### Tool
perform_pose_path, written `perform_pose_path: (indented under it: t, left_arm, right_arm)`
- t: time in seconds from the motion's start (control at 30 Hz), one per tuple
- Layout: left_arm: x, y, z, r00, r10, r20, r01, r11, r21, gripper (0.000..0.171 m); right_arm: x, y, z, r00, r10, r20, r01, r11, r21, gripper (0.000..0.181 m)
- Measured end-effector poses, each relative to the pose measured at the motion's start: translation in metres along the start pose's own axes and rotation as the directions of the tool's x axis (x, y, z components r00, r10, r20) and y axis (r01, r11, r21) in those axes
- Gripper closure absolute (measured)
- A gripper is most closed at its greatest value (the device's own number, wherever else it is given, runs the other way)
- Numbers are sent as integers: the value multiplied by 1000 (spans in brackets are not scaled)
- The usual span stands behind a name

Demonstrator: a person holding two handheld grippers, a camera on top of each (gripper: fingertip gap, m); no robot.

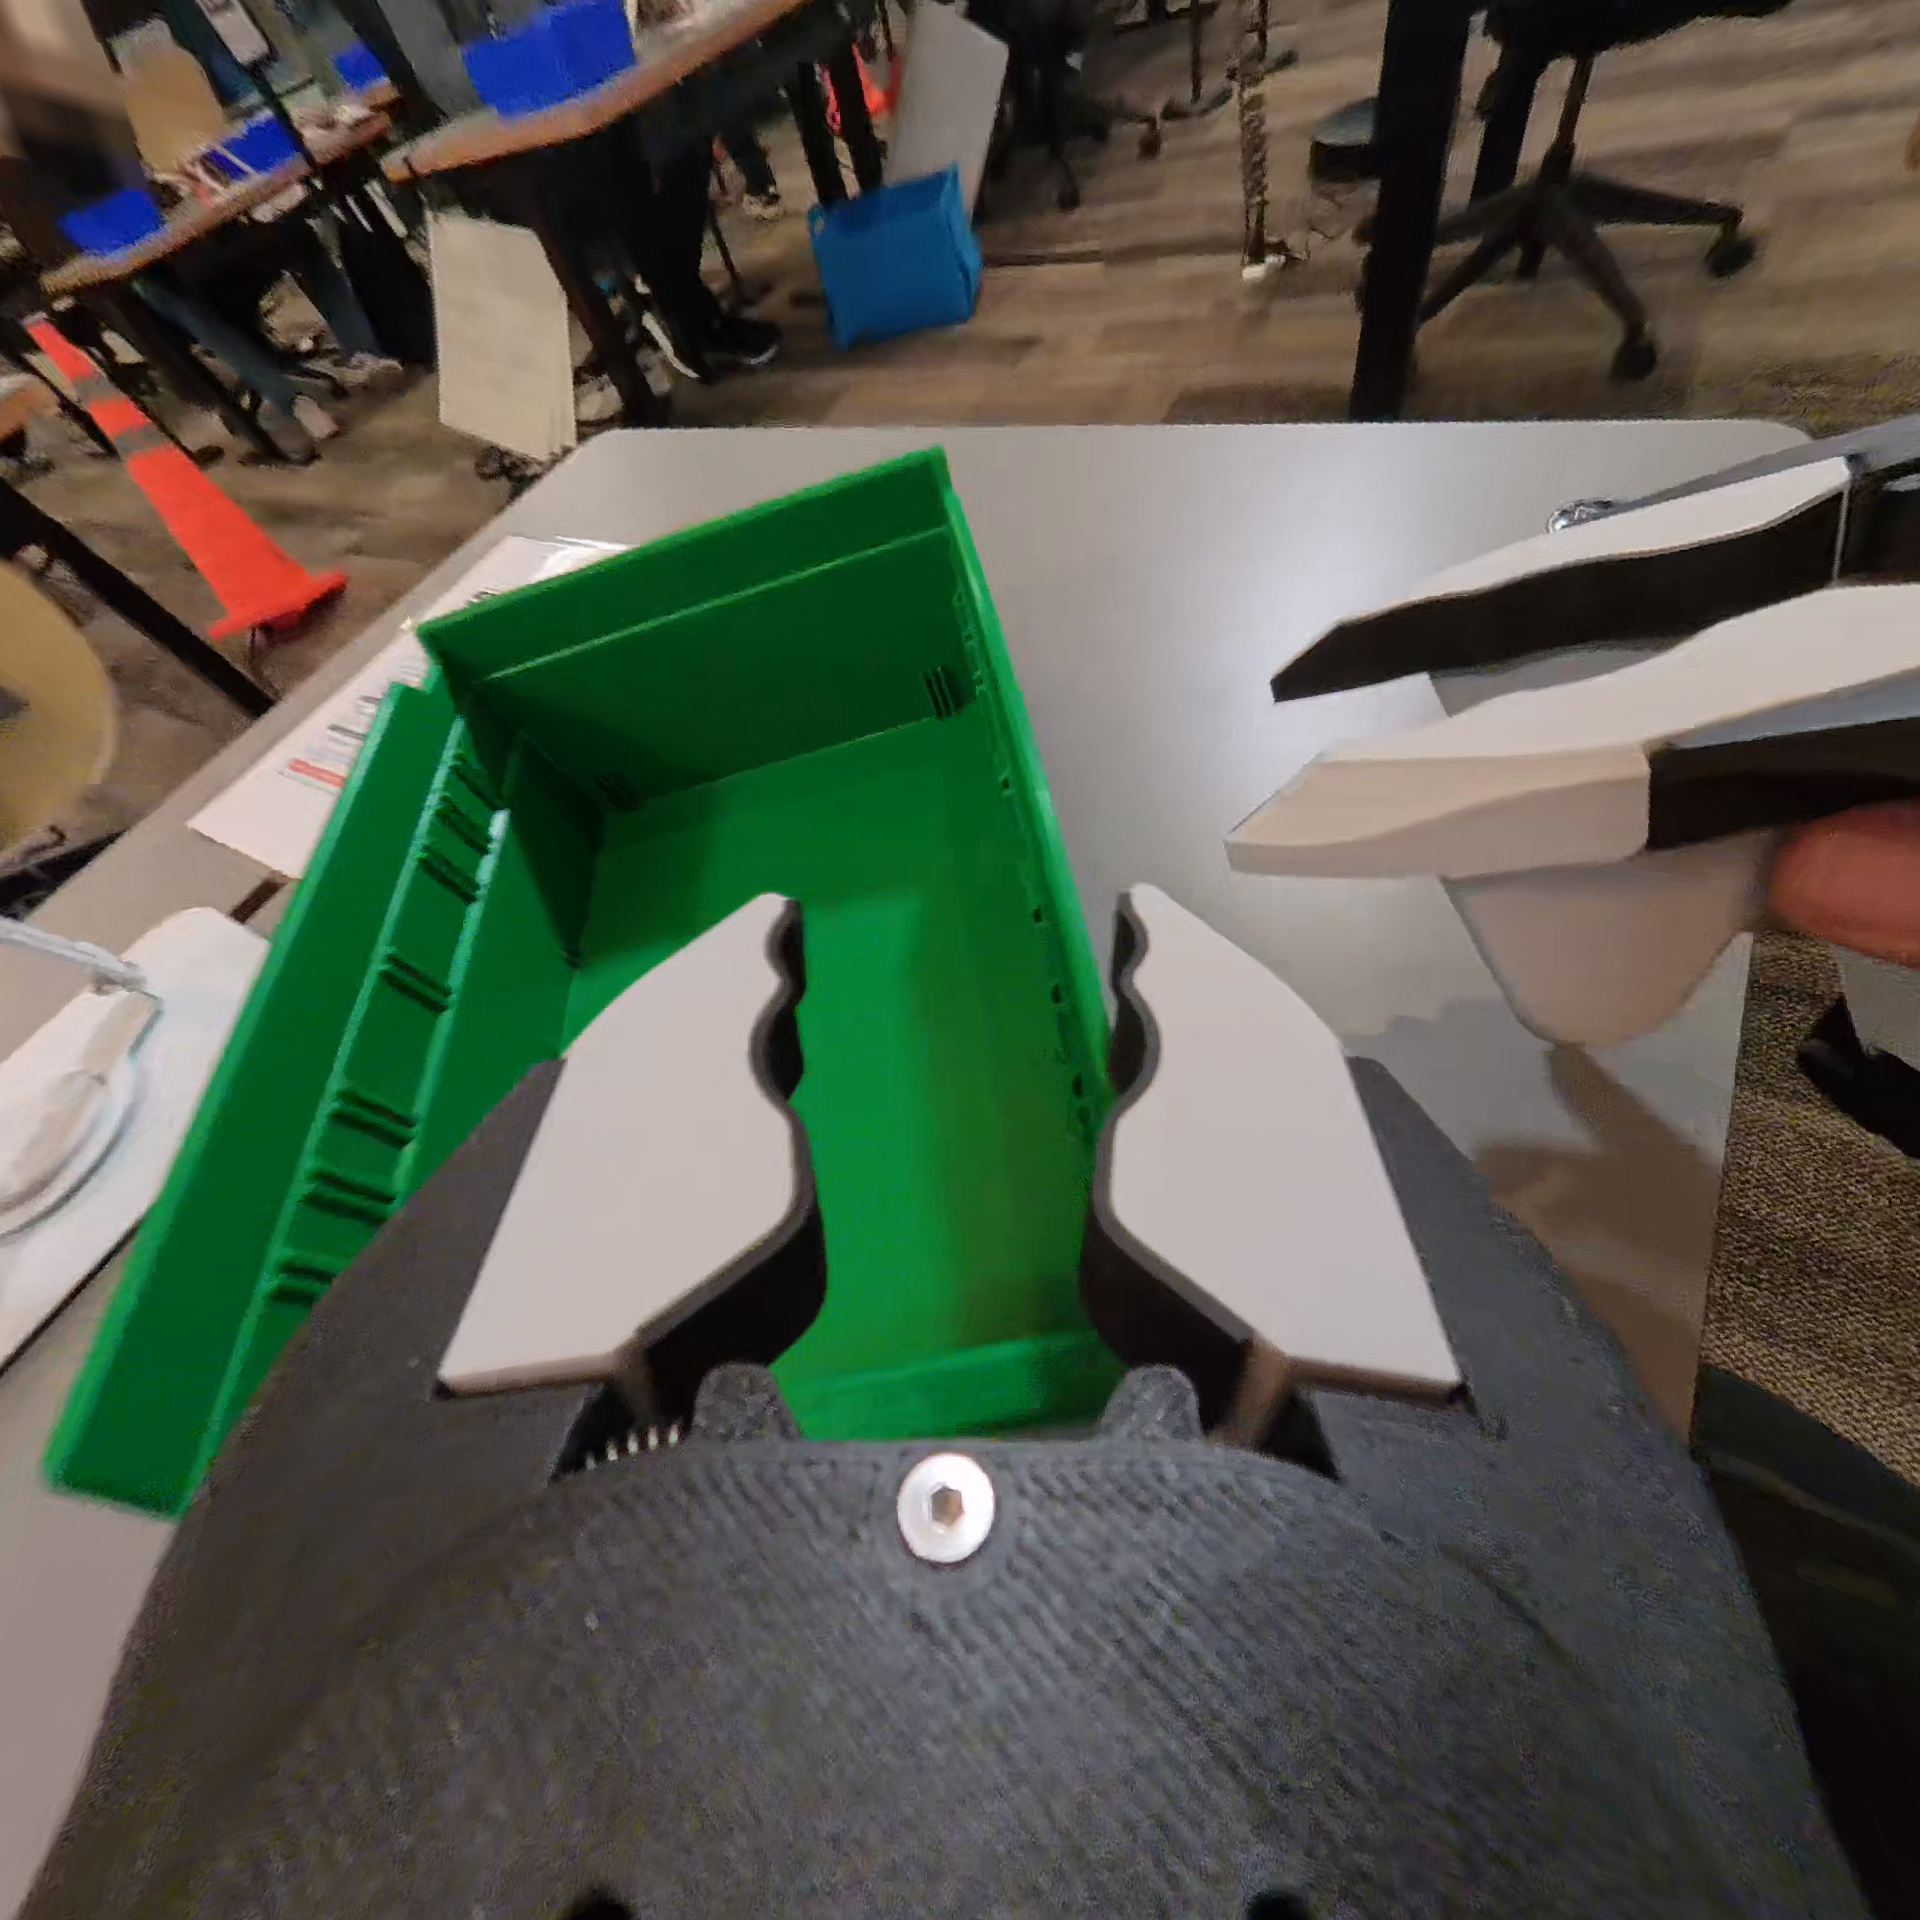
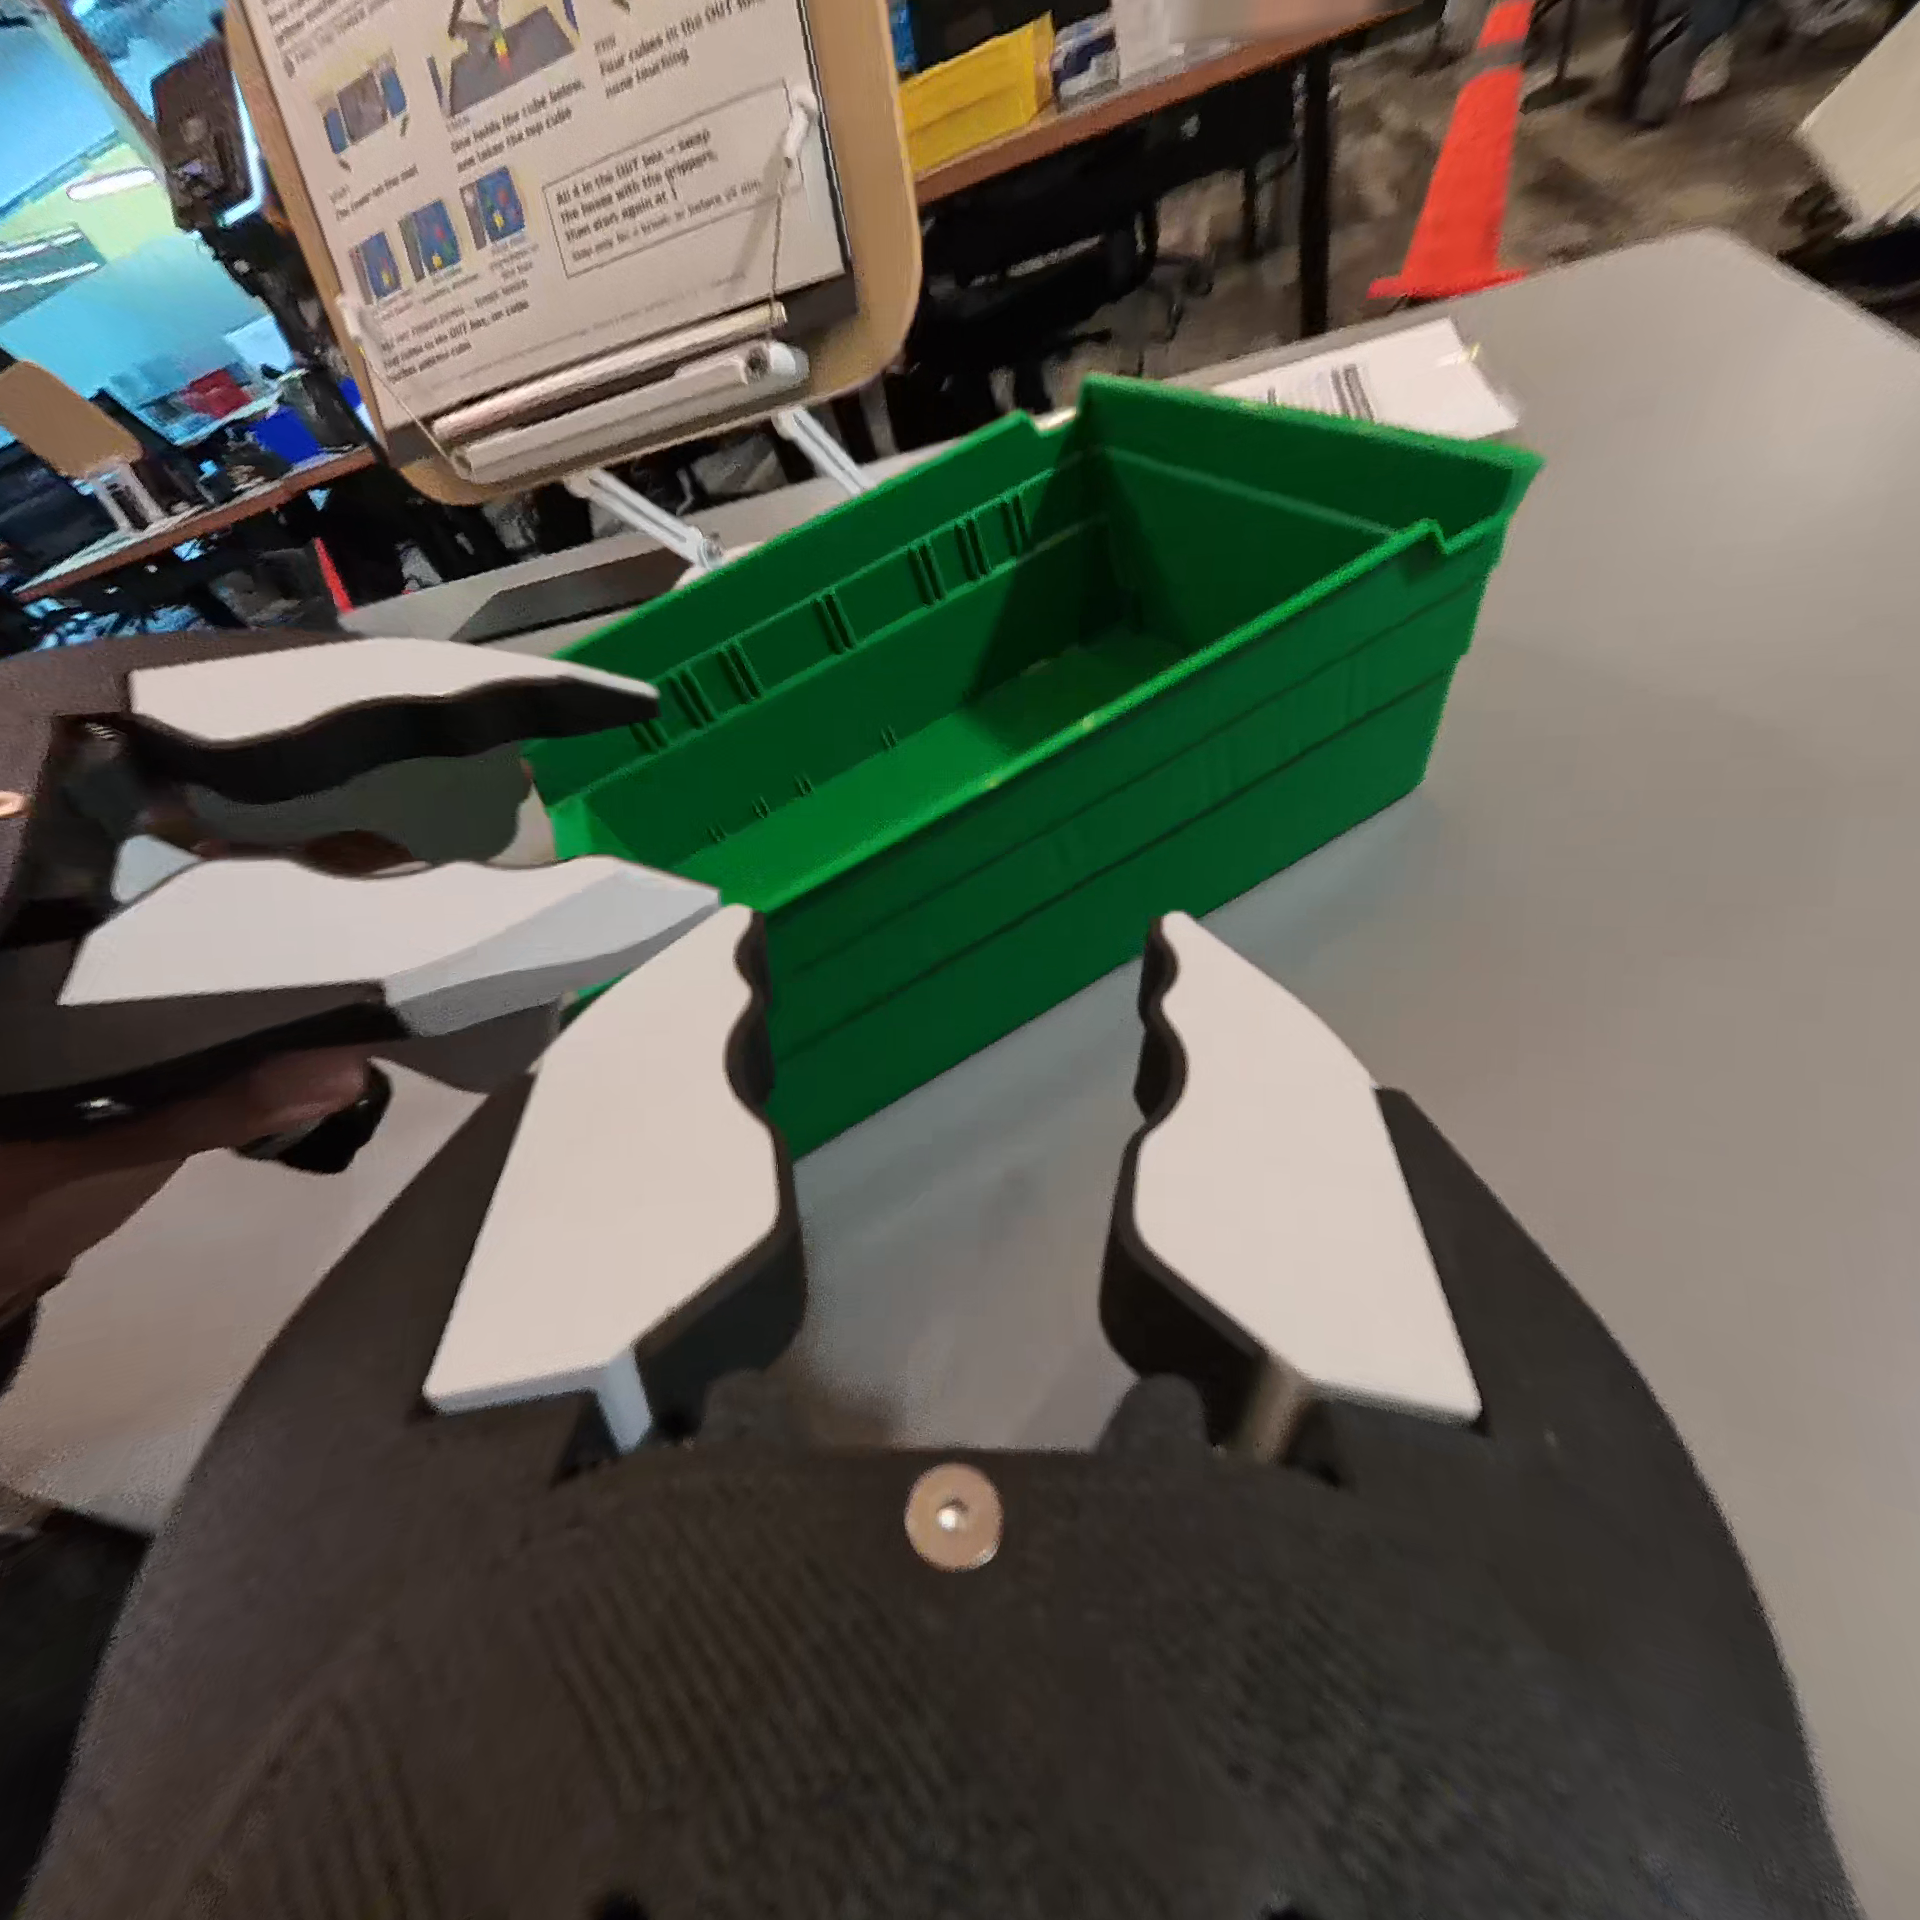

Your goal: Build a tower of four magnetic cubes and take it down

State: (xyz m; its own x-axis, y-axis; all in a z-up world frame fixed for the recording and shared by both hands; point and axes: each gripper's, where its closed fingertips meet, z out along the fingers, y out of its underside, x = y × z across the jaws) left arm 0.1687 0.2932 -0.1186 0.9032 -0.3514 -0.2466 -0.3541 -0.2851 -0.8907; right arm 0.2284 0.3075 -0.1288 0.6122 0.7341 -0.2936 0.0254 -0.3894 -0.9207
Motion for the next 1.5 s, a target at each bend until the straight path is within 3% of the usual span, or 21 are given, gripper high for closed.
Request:
perform_pose_path:
  t: [0.2, 0.3, 0.4, 0.5, 0.63, 0.73, 0.8, 1.0, 1.2, 1.5]
  left_arm:
    - [-61, 24, -59, 989, 36, 141, -32, 999, -33, 112]
    - [-97, 57, -87, 964, 24, 264, 10, 992, -128, 99]
    - [-138, 88, -123, 890, 3, 455, 61, 990, -127, 93]
    - [-162, 111, -148, 844, 29, 536, 63, 986, -153, 92]
    - [-175, 115, -161, 829, -34, 559, 117, 986, -115, 92]
    - [-180, 115, -160, 822, -31, 568, 114, 987, -112, 92]
    - [-180, 118, -158, 823, -27, 567, 114, 986, -118, 92]
    - [-179, 126, -149, 828, -21, 560, 116, 984, -136, 92]
    - [-177, 130, -146, 834, -25, 551, 124, 982, -143, 92]
    - [-177, 133, -148, 839, -51, 541, 145, 981, -132, 92]
  right_arm:
    - [-62, 5, 18, 997, -83, 7, 83, 996, 23, 98]
    - [-80, 14, 26, 996, -87, -5, 87, 996, 5, 90]
    - [-76, 24, 35, 993, -81, -91, 78, 996, -29, 87]
    - [-68, 30, 50, 973, -168, -158, 156, 984, -85, 85]
    - [-50, 40, 62, 937, -268, -226, 227, 954, -194, 75]
    - [-36, 35, 54, 922, -283, -266, 240, 953, -183, 94]
    - [-20, 31, 47, 908, -302, -289, 253, 947, -196, 96]
    - [53, 18, 25, 896, -226, -383, 158, 967, -200, 116]
    - [107, 8, 11, 908, -155, -390, 84, 978, -193, 175]
    - [132, 1, 7, 912, -177, -370, 103, 972, -210, 175]
